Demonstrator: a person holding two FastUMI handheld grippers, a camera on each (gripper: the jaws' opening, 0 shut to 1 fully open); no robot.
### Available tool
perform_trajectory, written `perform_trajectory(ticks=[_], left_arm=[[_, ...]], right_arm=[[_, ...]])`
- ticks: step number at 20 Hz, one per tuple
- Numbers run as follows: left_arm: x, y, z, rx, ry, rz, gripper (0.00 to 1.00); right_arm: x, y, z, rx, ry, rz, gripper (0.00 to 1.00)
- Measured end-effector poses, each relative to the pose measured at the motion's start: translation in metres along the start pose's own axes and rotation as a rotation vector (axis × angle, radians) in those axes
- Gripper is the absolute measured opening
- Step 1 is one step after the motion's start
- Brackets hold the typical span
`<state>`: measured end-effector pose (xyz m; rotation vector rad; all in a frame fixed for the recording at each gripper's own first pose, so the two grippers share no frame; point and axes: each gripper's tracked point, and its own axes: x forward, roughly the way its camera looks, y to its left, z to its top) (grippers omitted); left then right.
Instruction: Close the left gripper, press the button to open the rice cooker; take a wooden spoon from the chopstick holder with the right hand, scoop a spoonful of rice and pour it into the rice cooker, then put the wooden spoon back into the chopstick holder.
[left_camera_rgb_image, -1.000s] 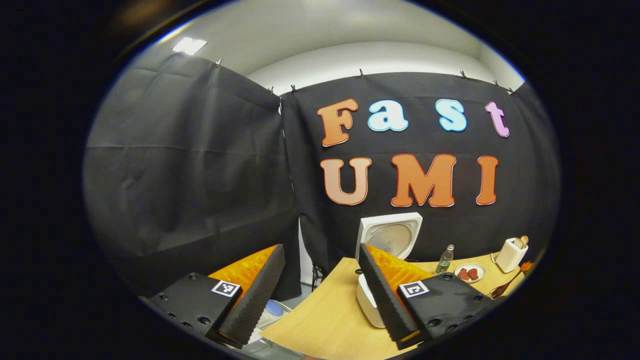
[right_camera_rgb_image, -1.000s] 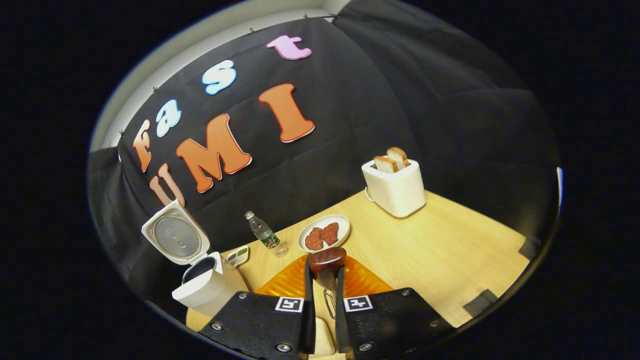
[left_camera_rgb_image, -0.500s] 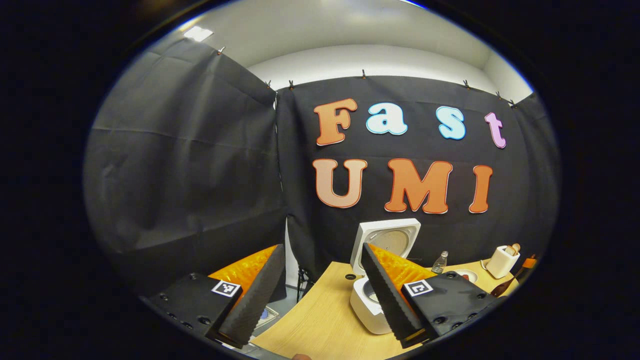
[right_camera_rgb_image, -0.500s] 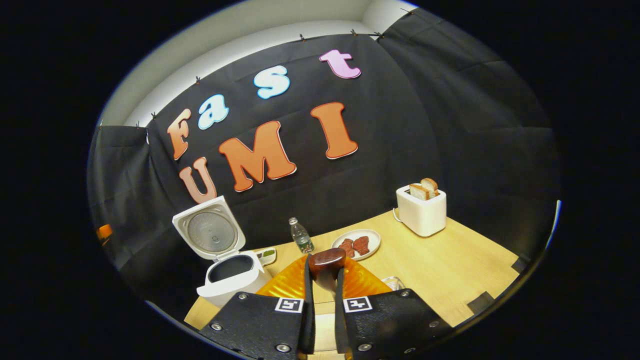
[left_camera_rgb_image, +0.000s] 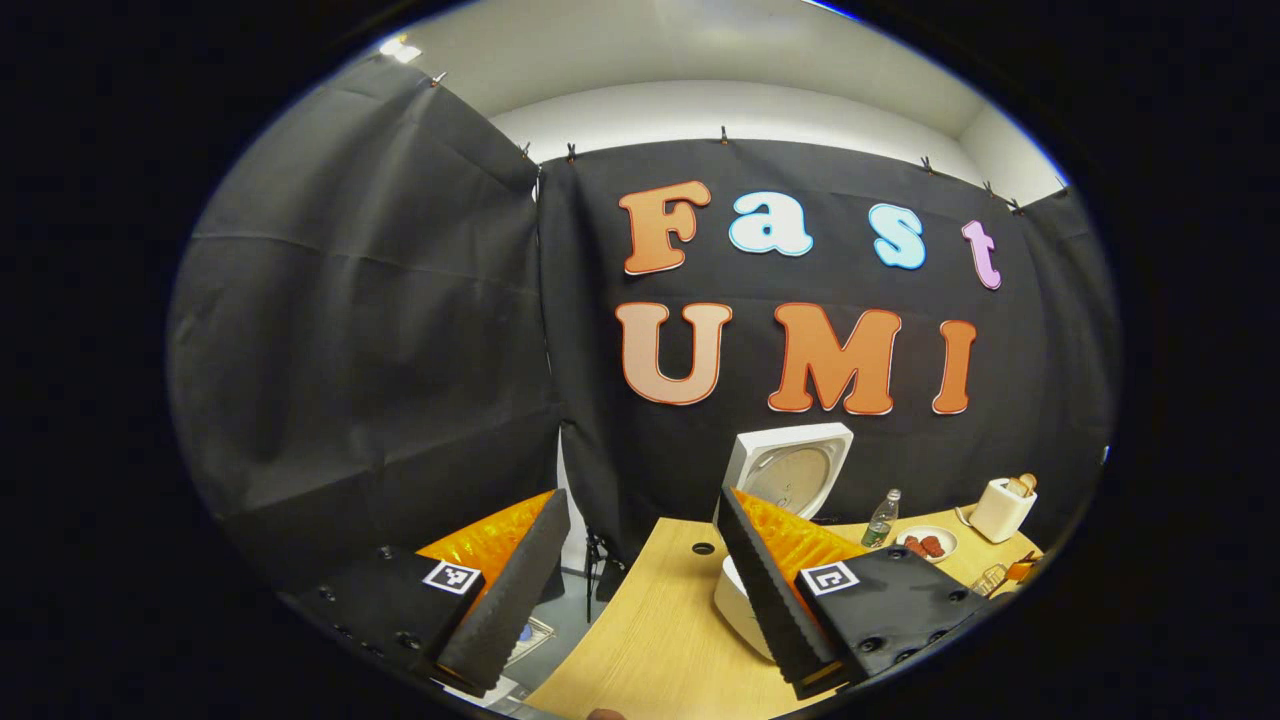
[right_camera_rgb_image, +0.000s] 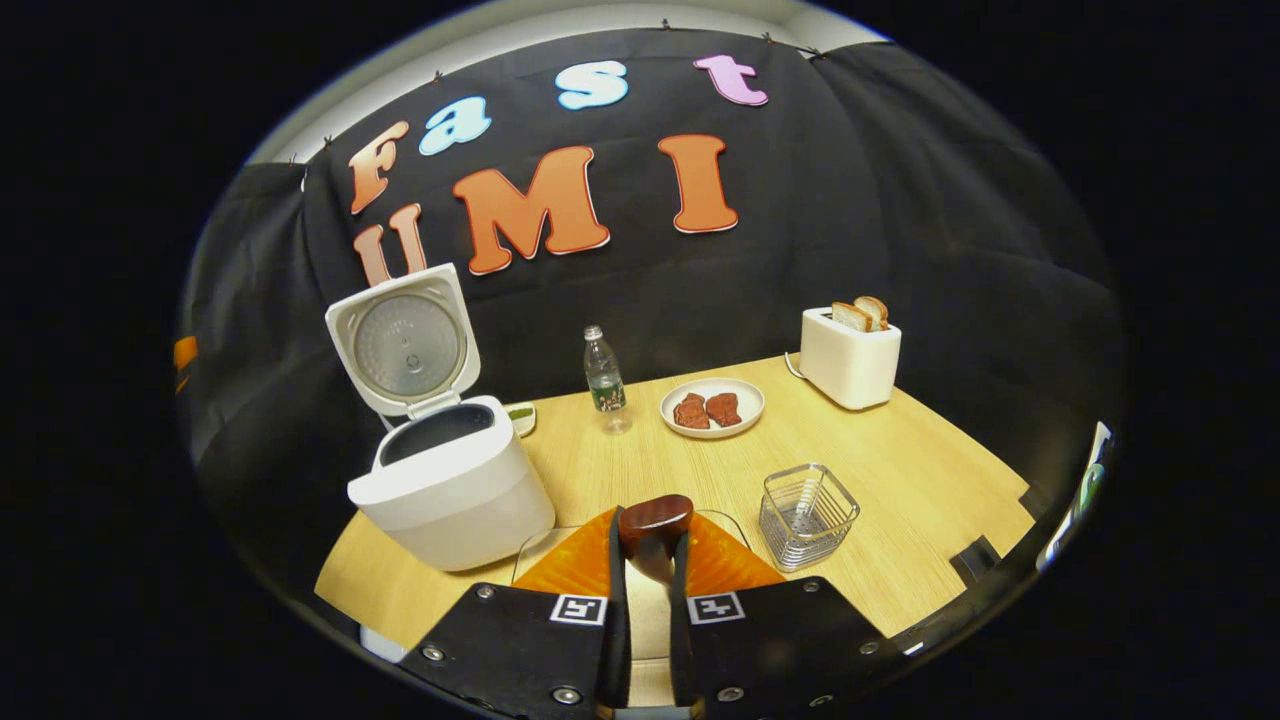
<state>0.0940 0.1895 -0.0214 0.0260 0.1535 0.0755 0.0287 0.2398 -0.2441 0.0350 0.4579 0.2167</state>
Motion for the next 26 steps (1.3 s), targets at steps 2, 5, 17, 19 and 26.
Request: perform_trajectory(ticks=[2, 5, 17, 19, 26], left_arm=[[0.005, 0.009, -0.007, 0.003, 0.016, -0.006, 1.0], [0.009, 0.018, -0.011, 0.001, 0.024, -0.017, 1.0], [0.02, 0.037, -0.027, -0.005, 0.06, -0.037, 1.0], [0.021, 0.035, -0.027, -0.001, 0.06, -0.046, 1.0], [0.025, 0.027, -0.023, 0.008, 0.055, -0.061, 1.0]], right_arm=[[0.0, 0.01, -0.012, -0.034, 0.02, -0.001, 0.15], [0.003, 0.019, -0.023, 0.032, 0.039, -0.005, 0.16], [0.011, 0.012, -0.036, 0.557, 0.001, -0.044, 0.15], [0.012, 0.009, -0.034, 0.613, -0.002, -0.045, 0.15], [0.005, 0.0, -0.031, 0.854, -0.019, -0.022, 0.15]])
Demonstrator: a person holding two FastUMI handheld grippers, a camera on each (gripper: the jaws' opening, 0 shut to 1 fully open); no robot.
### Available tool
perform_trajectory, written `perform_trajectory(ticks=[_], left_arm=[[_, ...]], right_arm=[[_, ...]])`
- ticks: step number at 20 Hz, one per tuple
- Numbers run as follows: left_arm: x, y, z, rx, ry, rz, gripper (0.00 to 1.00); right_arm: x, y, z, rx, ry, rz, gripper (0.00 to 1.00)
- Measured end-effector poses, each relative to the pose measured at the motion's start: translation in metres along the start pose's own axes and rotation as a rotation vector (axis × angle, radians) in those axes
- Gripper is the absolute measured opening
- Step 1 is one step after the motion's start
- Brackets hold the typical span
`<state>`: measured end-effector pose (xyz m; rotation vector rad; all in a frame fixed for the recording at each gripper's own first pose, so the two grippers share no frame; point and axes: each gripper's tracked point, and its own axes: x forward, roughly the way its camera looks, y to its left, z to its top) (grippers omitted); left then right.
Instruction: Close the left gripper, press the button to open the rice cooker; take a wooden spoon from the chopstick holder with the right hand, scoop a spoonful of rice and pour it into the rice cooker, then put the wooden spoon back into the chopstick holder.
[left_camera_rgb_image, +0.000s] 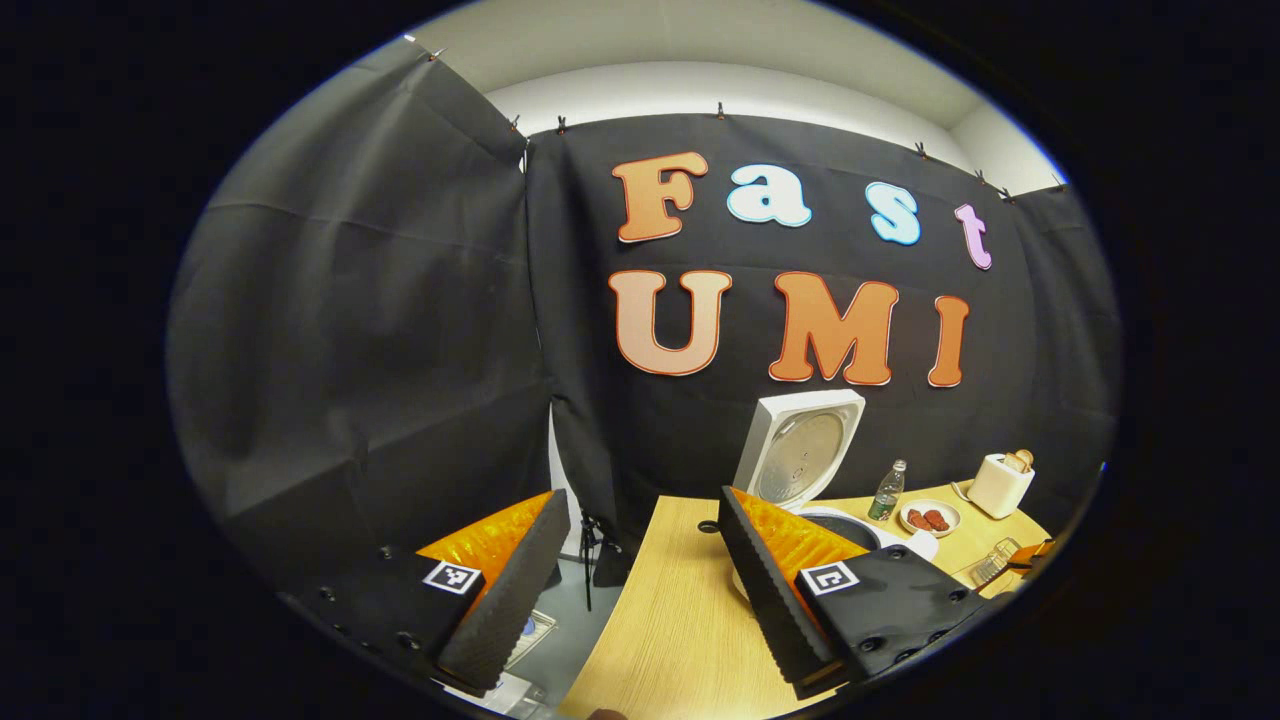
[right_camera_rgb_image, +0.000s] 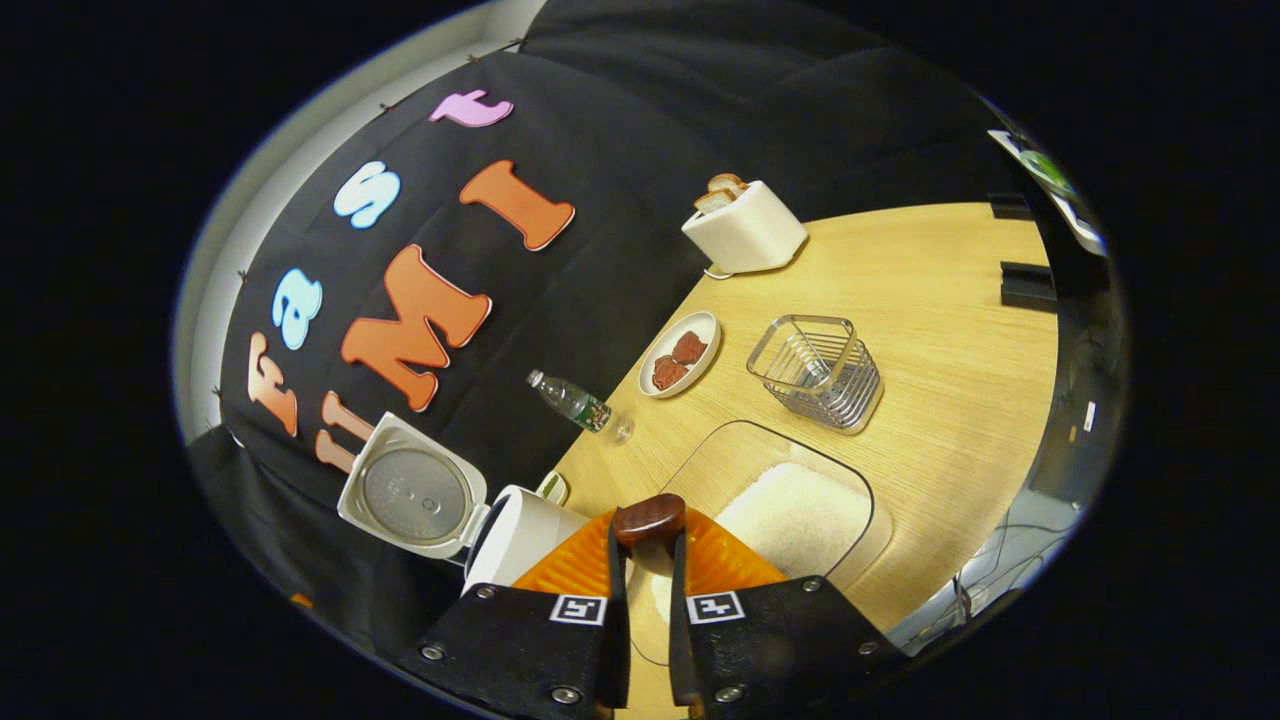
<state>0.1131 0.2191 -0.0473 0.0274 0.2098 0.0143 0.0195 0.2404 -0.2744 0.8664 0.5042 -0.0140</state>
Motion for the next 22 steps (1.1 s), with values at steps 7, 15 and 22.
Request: perform_trajectory(ticks=[7, 15, 22], left_arm=[[0.0, -0.014, 0.007, -0.006, -0.016, -0.005, 1.0], [0.021, -0.042, 0.008, -0.024, -0.008, 0.006, 1.0], [0.041, -0.065, 0.009, -0.031, -0.01, 0.022, 1.0]], right_arm=[[-0.015, -0.015, 0.026, 0.183, -0.023, -0.015, 0.15], [-0.017, -0.006, 0.061, 0.228, -0.008, -0.015, 0.15], [-0.014, 0.008, 0.083, 0.342, 0.023, 0.012, 0.15]])
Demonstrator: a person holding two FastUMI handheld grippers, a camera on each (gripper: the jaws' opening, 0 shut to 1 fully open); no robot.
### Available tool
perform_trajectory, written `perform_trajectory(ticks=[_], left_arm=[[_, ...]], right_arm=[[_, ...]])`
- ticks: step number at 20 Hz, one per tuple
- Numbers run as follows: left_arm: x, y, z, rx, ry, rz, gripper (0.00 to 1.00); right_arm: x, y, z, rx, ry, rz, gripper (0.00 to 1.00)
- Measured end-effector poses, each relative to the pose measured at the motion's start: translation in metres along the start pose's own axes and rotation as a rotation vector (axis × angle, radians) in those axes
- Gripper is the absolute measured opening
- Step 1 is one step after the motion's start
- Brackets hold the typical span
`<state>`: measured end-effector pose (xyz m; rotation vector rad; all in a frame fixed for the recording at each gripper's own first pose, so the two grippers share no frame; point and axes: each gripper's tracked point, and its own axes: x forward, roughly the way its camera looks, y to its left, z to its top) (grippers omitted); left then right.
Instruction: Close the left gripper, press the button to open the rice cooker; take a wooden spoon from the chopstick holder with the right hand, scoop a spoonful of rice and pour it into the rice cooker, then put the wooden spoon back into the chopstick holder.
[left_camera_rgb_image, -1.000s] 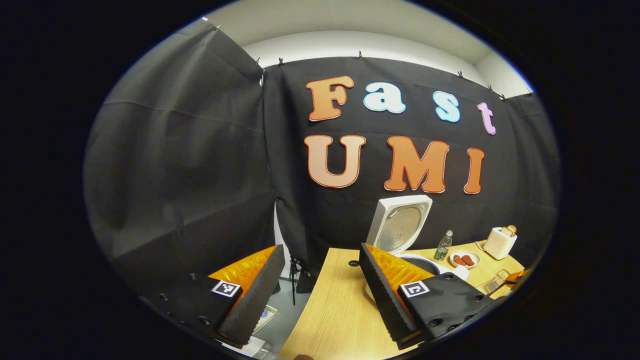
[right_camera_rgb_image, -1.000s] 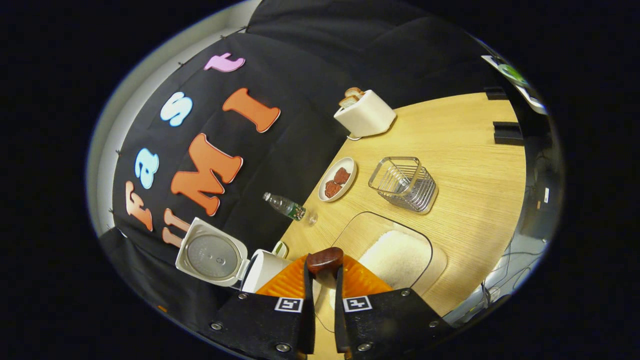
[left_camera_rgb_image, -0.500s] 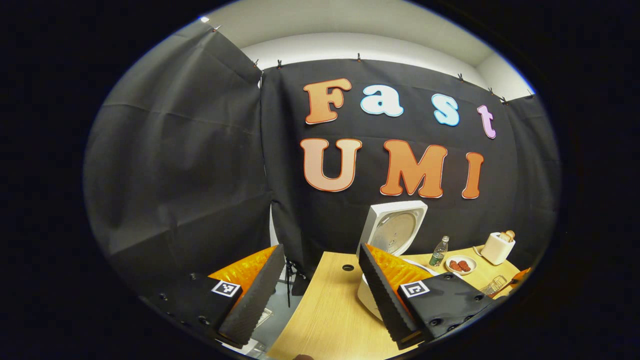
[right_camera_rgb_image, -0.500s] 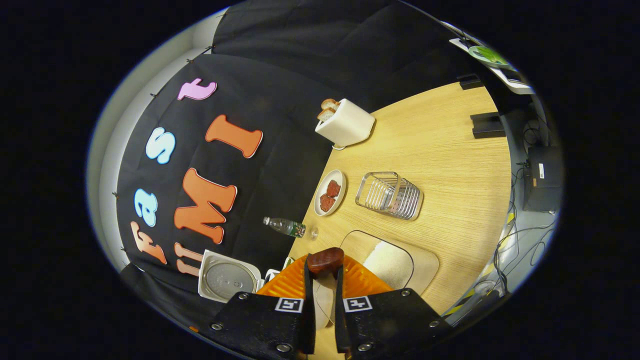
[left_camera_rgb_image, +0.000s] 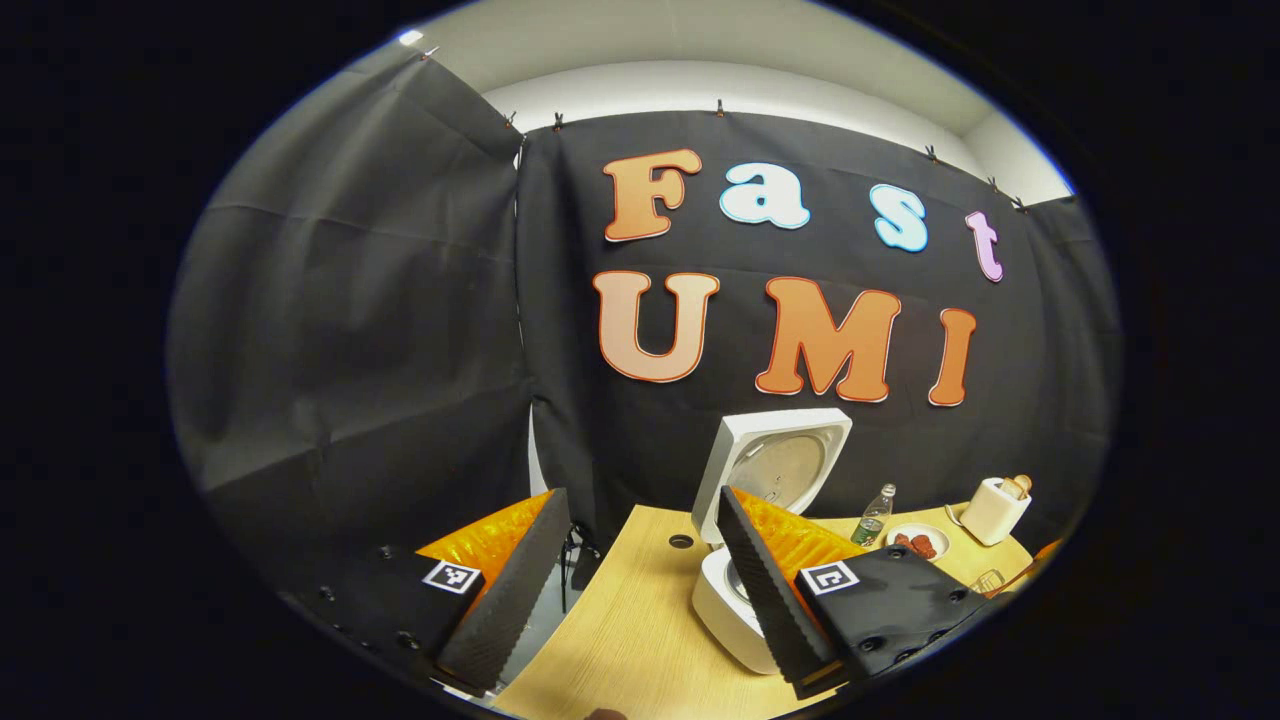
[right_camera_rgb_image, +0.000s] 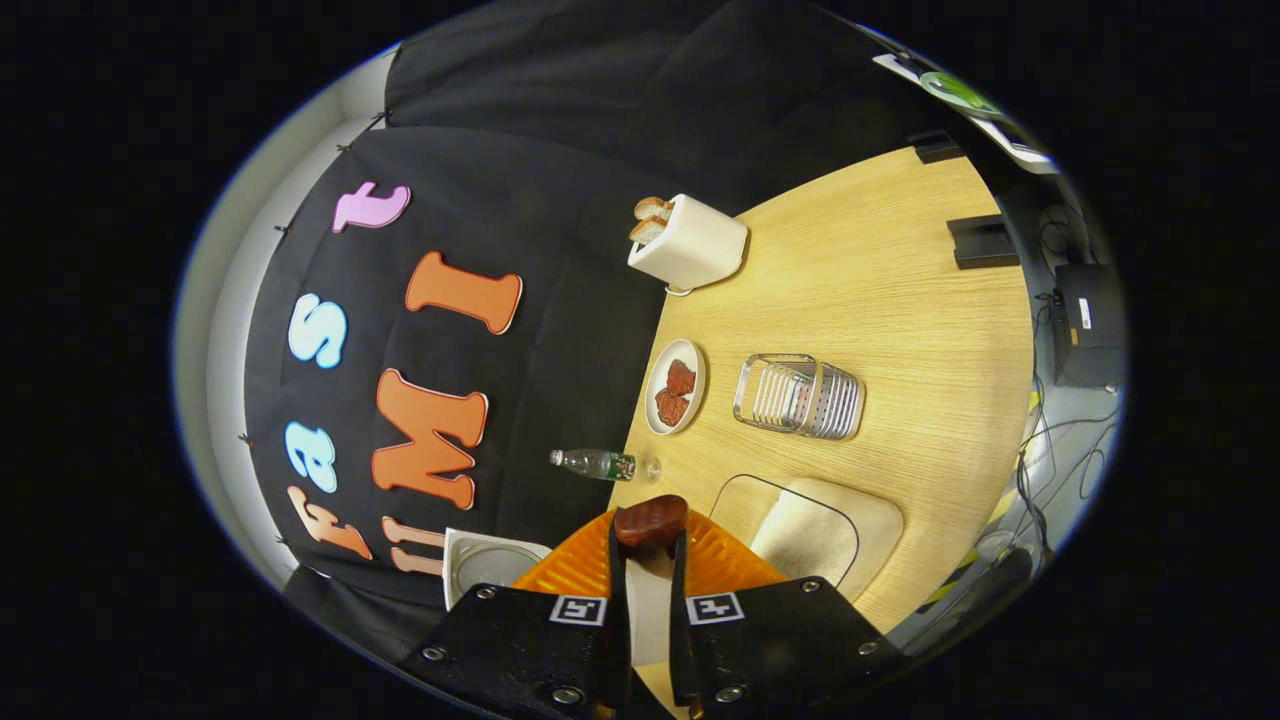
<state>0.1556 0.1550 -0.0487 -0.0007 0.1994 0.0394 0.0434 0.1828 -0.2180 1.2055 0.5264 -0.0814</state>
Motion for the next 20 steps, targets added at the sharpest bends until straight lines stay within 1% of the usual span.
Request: perform_trajectory(ticks=[3, 7, 8, 9, 11, 13, 20], left_arm=[[0.007, -0.005, 0.003, 0.0, -0.005, 0.007, 1.0], [0.012, -0.008, 0.007, -0.006, -0.011, 0.021, 1.0], [0.013, -0.007, 0.009, -0.006, -0.013, 0.026, 1.0], [0.013, -0.005, 0.011, -0.005, -0.016, 0.035, 1.0], [0.015, -0.003, 0.014, 0.0, -0.019, 0.048, 1.0], [0.014, -0.002, 0.016, -0.004, -0.024, 0.053, 1.0], [0.007, 0.001, 0.016, -0.013, -0.018, 0.082, 1.0]], right_arm=[[0.003, 0.021, 0.004, 0.04, 0.023, 0.027, 0.15], [0.016, 0.059, -0.006, 0.047, 0.057, 0.067, 0.15], [0.02, 0.073, -0.009, 0.057, 0.074, 0.084, 0.19], [0.023, 0.086, -0.013, 0.071, 0.091, 0.106, 0.15], [0.031, 0.112, -0.023, 0.097, 0.131, 0.151, 0.15], [0.042, 0.135, -0.036, 0.082, 0.164, 0.185, 0.14], [0.1, 0.199, -0.097, 0.008, 0.263, 0.254, 0.14]])
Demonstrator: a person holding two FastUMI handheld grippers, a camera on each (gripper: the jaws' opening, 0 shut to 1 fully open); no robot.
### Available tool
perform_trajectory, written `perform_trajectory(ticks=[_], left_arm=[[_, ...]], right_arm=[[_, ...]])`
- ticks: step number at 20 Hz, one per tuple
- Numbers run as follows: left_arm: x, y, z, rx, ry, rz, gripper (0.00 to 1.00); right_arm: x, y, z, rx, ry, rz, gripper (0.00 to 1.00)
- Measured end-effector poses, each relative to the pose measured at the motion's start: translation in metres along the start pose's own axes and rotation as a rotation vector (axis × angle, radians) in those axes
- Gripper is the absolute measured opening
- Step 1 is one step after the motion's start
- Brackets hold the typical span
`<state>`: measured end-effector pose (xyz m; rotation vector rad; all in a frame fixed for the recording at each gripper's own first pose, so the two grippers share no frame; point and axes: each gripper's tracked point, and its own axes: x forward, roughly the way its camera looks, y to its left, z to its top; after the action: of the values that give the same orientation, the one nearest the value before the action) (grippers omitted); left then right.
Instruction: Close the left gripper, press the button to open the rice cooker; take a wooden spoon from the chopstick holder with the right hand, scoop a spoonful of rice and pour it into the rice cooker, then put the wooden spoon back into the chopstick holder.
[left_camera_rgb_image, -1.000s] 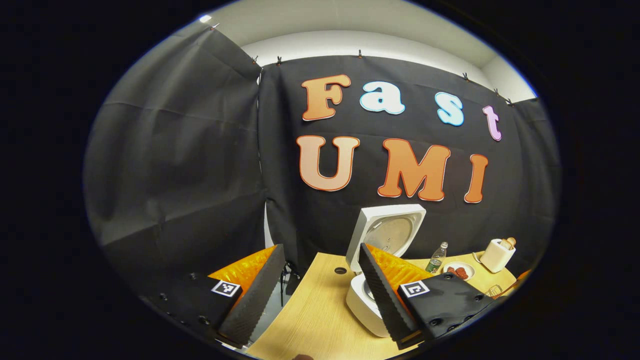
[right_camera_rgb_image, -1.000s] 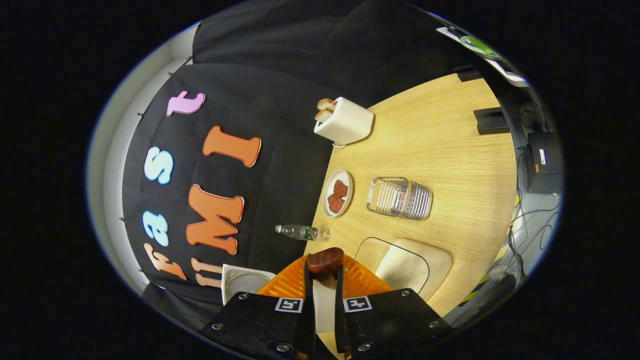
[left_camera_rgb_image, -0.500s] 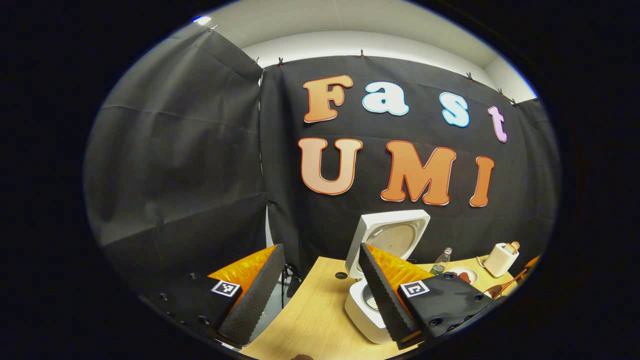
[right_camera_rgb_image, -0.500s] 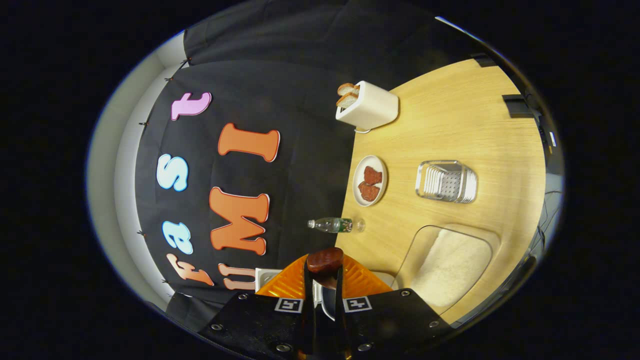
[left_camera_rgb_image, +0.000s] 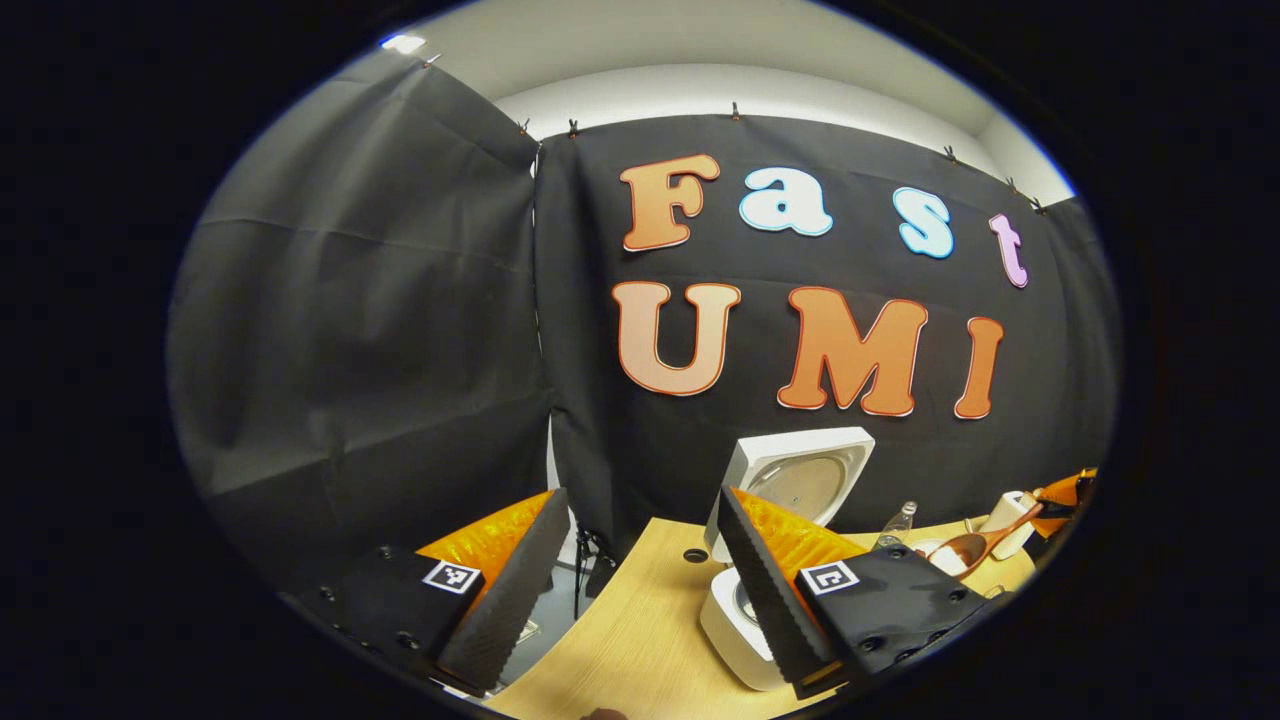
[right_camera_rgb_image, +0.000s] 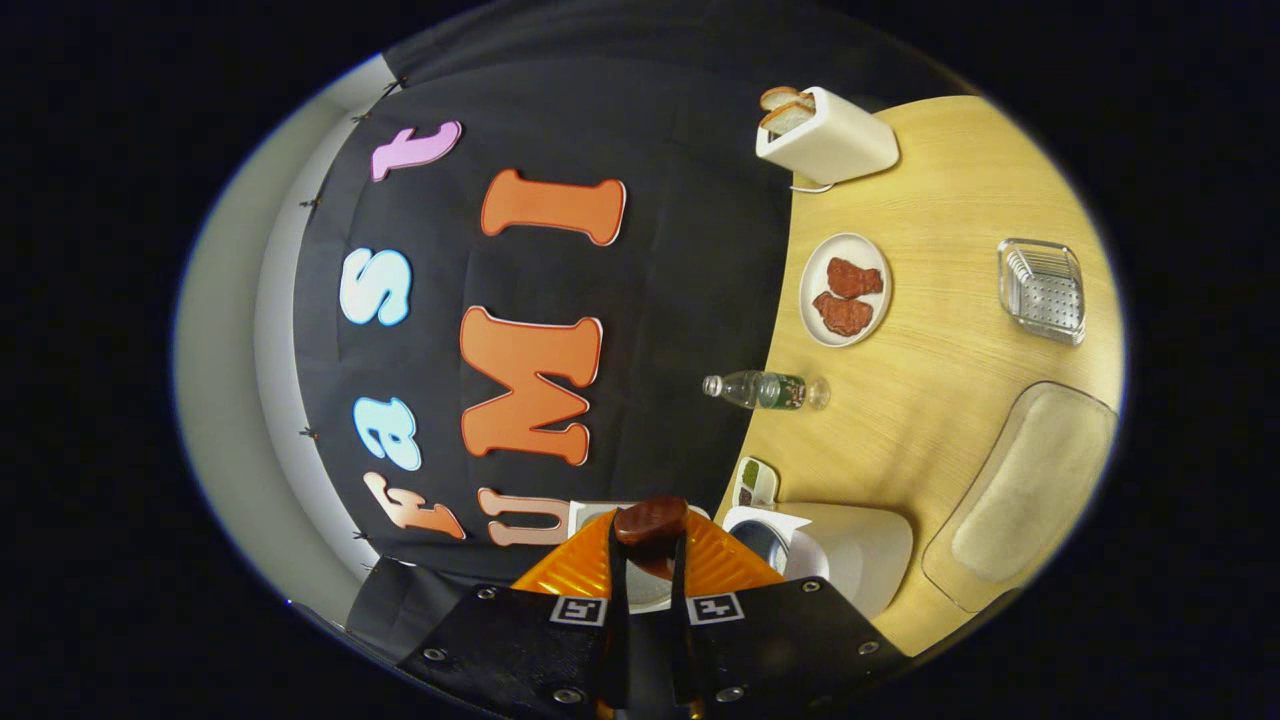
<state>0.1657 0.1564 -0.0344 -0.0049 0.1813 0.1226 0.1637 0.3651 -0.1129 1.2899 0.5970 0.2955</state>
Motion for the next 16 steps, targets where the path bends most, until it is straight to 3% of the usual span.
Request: perform_trajectory(ticks=[8, 16], left_arm=[[-0.014, 0.015, 0.002, 0.017, 0.004, 0.055, 1.0], [-0.024, 0.037, -0.002, 0.026, 0.01, 0.1, 1.0]], right_arm=[[0.085, 0.019, -0.055, -0.233, 0.064, 0.008, 0.15], [0.117, 0.022, -0.079, -0.551, 0.058, -0.011, 0.15]])
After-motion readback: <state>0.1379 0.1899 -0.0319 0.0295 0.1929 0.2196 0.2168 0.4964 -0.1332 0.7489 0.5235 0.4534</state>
